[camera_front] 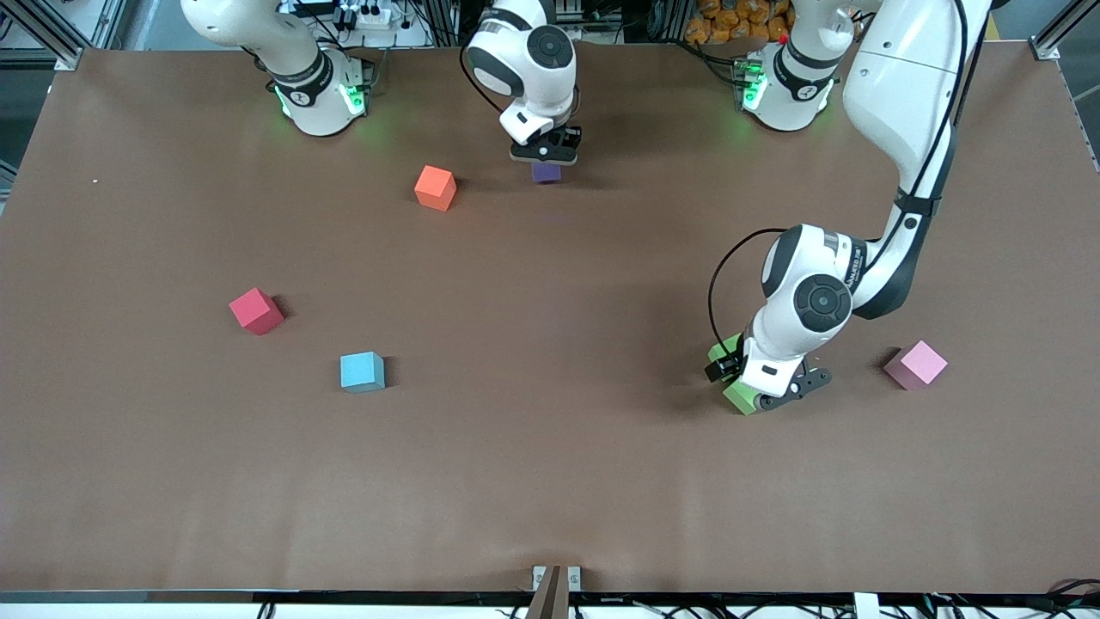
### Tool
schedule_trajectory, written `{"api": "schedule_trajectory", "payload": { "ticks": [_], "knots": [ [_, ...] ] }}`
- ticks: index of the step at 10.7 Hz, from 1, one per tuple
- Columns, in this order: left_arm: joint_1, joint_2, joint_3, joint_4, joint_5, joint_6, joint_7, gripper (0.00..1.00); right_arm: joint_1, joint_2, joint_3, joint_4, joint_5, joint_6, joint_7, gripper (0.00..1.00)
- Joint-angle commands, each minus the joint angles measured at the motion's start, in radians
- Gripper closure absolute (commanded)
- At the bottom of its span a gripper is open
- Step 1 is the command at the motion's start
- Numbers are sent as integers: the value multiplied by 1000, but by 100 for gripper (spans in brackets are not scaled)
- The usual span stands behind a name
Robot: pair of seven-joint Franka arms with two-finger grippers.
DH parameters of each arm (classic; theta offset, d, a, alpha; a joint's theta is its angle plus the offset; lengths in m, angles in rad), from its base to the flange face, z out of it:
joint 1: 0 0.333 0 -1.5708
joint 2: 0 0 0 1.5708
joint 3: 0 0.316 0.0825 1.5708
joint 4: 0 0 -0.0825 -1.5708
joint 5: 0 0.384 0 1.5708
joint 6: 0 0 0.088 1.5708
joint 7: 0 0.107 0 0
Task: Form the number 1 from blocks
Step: 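Lift the green cube with the left gripper while the right gripper reaches cyan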
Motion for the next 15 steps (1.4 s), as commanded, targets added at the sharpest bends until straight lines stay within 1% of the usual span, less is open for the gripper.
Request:
{"api": "schedule_trajectory", "payload": {
  "ticks": [1,2,4,5,6,7,8,9,10,11,13,15],
  "knots": [
    [-18,4,20,-2,-9,0,-11,0,34,-31,-12,-15,4,-4,104,0],
    [-20,9,21,-1,-9,0,-11,3,34,-32,-14,-14,1,-4,135,0],
    [-24,21,20,-1,-11,1,-12,45,25,-63,-32,-12,1,-12,142,0],
    [-26,21,20,-1,-9,1,-12,68,25,-90,-93,-9,1,-50,148,0],
    [-32,23,20,1,-9,1,-14,91,25,-104,-172,9,-3,-102,130,0],
    [-37,23,20,2,-11,1,-14,100,23,-103,-255,38,-29,-154,60,0],
    [-41,21,20,2,-11,1,-16,100,23,-100,-341,54,-37,-196,-32,0],
    [-55,15,20,1,-9,0,-19,100,13,-98,-431,55,-39,-208,-145,0],
    [-75,6,20,-1,-8,-6,-17,100,-18,-91,-501,55,-39,-208,-259,0],
    [-104,-2,17,-1,-8,-12,-13,100,-82,-88,-533,61,-39,-207,-394,0],
    [-161,-23,-12,-1,-8,-46,-12,100,-261,-39,-534,124,-39,-204,-652,0],
    [-170,-49,-89,-1,-8,-118,-15,100,-383,45,-532,219,-33,-196,-844,0]
  ]
}}
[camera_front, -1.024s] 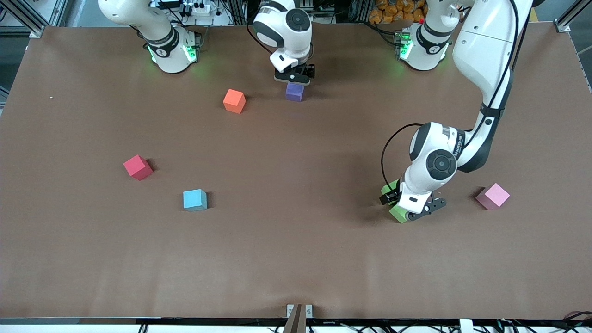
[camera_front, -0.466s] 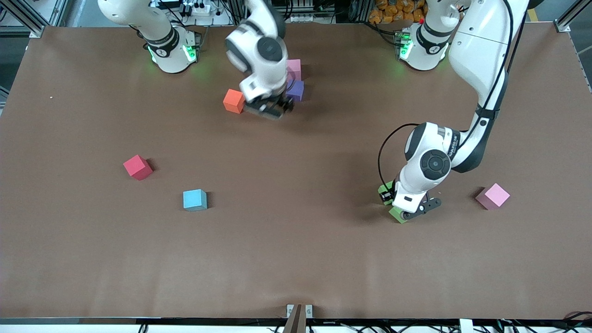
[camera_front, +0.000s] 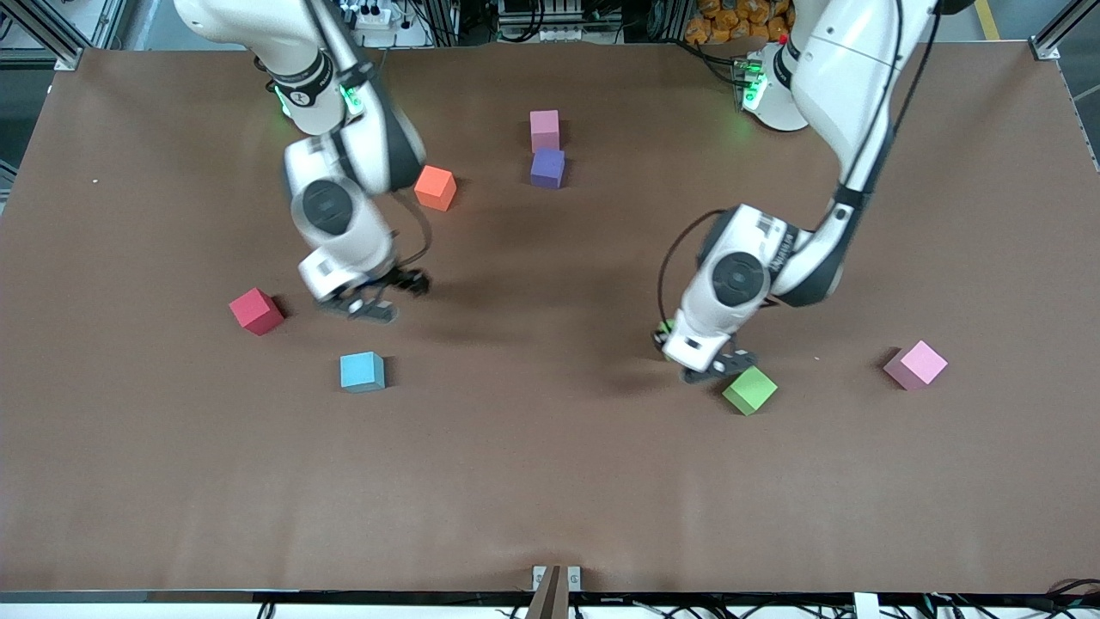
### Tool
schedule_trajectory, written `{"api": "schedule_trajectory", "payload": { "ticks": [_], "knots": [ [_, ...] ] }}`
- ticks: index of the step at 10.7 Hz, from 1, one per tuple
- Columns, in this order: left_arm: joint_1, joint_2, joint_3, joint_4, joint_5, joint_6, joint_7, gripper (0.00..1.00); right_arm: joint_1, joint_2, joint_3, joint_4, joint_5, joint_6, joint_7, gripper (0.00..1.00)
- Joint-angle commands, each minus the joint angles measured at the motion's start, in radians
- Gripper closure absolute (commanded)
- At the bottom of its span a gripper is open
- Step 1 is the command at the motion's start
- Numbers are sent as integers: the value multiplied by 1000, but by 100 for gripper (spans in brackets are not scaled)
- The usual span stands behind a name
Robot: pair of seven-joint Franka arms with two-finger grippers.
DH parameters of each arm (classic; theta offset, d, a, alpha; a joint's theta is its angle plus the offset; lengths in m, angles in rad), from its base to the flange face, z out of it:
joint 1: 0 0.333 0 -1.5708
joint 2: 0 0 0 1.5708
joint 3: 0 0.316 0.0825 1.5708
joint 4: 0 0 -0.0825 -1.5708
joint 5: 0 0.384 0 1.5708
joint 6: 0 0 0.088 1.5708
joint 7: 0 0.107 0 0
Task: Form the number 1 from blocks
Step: 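Place the green cube below purple while the right gripper grasps cyan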
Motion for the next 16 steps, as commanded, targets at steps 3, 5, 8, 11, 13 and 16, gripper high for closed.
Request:
{"api": "schedule_trajectory", "payload": {
  "ticks": [3,5,8,11,13,16],
  "knots": [
    [-122,-57,-83,-13,-9,-119,-48,100,-166,232,23,242,6,0,-251,0],
    [-220,-40,-109,-10,-9,-116,-133,100,-202,283,47,272,59,48,-320,0],
    [-309,-22,-153,-10,-21,-112,-233,100,-216,288,49,275,101,76,-386,0],
    [-369,24,-184,-14,-21,-80,-327,100,-224,297,64,275,159,101,-389,0],
    [-386,47,-193,-16,-14,-49,-374,100,-223,300,66,275,181,104,-400,0],
    [-394,46,-207,-31,-12,-41,-385,100,-207,329,66,270,179,158,-400,0]
  ]
}}
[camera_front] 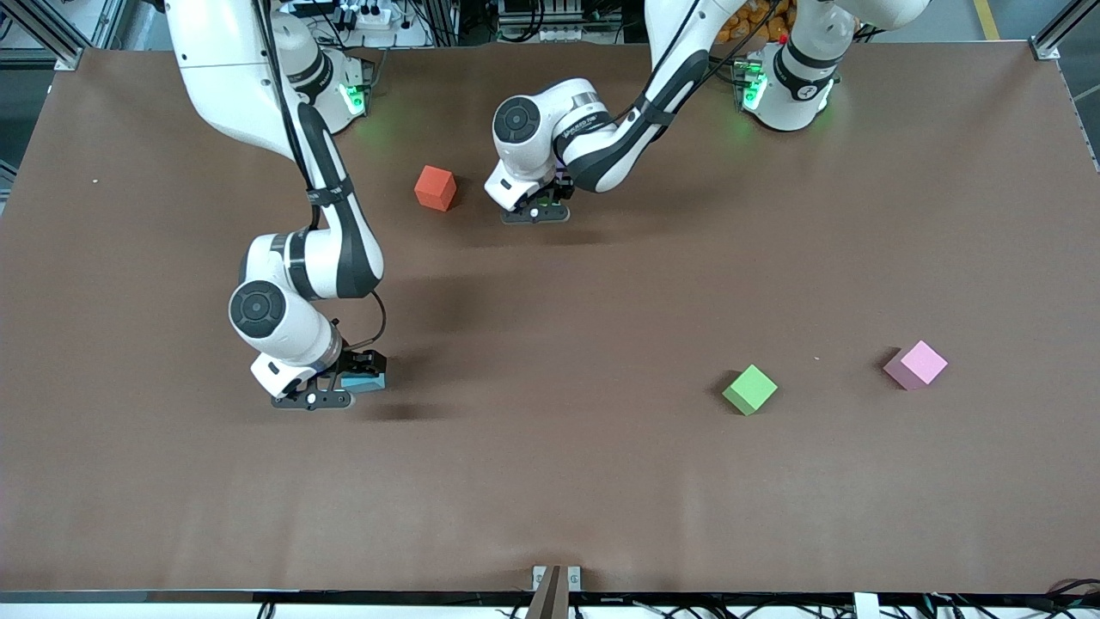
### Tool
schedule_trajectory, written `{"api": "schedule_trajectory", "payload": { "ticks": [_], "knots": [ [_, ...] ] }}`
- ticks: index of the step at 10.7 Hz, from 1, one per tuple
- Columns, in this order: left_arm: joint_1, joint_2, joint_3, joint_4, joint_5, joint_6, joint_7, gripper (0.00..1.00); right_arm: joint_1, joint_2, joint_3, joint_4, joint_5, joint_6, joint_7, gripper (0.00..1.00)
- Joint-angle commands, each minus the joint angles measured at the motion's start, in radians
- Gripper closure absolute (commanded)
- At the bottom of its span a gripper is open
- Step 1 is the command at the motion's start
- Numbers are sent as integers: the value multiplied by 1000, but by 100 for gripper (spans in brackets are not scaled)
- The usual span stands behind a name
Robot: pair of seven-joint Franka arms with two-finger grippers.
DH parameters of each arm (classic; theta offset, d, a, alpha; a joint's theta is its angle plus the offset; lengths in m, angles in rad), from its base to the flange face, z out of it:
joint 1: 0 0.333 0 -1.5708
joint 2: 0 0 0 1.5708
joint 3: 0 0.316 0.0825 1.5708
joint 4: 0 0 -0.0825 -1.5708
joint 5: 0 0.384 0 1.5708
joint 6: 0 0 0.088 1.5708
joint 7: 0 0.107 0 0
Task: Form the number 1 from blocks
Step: 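Place the green cube below purple while the right gripper grasps cyan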
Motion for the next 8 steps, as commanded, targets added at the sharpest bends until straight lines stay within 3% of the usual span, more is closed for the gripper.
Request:
{"api": "schedule_trajectory", "payload": {
  "ticks": [1,5,6,7,8],
  "knots": [
    [-10,-2,-10,-27,-10,17,-37,100,-7,29,11,15,27,22,-25,0],
    [-12,-10,-34,-68,-8,17,-52,100,-6,32,11,4,27,19,-22,0],
    [-10,-10,-34,-68,-8,17,-55,61,-6,32,11,-1,27,17,-19,0],
    [-10,-10,-33,-68,-8,17,-60,1,-6,30,11,-16,27,20,-21,34],
    [-10,-11,-33,-67,-8,17,-60,0,-7,27,11,-20,27,20,-21,78]
  ]
}}
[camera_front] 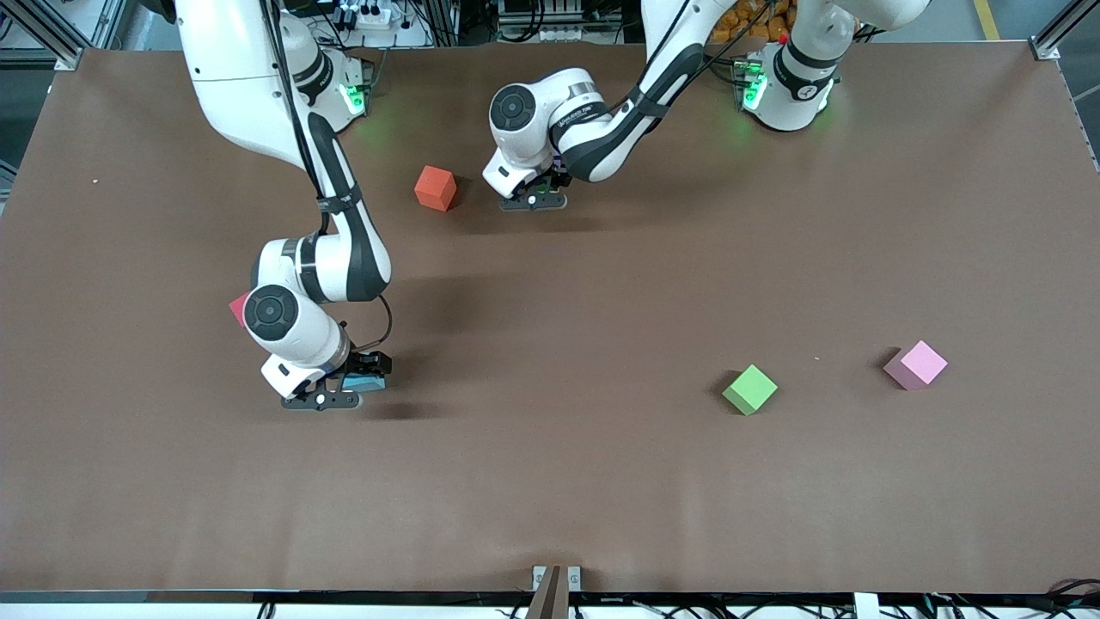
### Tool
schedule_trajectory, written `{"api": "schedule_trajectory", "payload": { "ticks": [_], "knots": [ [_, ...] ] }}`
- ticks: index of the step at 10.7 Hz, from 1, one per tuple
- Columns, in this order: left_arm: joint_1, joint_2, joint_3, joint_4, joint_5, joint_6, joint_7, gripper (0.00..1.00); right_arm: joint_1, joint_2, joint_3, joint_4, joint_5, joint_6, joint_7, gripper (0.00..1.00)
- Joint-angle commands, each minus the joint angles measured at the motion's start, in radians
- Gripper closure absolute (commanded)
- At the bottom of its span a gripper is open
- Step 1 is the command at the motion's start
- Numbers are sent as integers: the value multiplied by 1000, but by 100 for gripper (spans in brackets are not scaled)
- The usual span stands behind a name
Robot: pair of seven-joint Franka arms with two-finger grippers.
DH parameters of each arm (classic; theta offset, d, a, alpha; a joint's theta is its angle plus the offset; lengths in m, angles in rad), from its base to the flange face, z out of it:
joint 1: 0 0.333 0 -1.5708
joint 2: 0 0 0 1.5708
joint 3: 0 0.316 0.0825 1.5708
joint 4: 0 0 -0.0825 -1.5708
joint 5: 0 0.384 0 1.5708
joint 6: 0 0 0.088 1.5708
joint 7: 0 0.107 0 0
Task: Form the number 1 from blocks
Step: 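Carry the cyan cube to the column while the left gripper grasps green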
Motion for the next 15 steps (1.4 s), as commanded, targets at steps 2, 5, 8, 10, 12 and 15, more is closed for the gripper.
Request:
{"api": "schedule_trajectory", "payload": {
  "ticks": [2,5,8,10,12,15],
  "knots": [
    [4,-23,3,-18,-7,15,-20,0,7,-10,5,-9,22,3,-10,100],
    [60,-127,51,17,-8,3,-7,0,52,-41,5,-9,22,-16,68,100],
    [215,-238,86,14,-8,-73,218,0,154,-75,3,-15,21,-45,238,100],
    [368,-253,109,13,-10,-118,321,0,274,-109,3,-33,21,-92,404,100],
    [398,-241,236,16,-16,-118,333,0,403,-127,2,-90,21,-70,556,100],
    [400,-197,397,51,-13,-111,336,0,586,-165,2,-197,21,24,723,100]
  ]
}}
